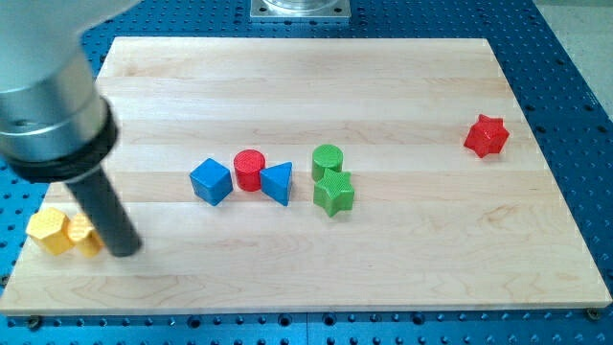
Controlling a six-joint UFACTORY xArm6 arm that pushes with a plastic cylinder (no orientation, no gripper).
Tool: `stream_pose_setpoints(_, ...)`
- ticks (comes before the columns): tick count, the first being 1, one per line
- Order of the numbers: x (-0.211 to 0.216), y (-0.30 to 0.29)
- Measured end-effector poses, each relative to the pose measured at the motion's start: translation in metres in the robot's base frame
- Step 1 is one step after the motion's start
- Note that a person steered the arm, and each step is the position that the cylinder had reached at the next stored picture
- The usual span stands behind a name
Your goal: Slide the cube towards the top right of the board
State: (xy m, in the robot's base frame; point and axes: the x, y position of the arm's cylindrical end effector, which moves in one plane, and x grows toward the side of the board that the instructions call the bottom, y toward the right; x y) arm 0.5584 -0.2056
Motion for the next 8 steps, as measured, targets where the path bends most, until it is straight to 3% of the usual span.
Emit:
stream_pose_setpoints(1, 0.000, 0.005)
stream_pose_setpoints(3, 0.003, 0.080)
stream_pose_setpoints(8, -0.006, 0.065)
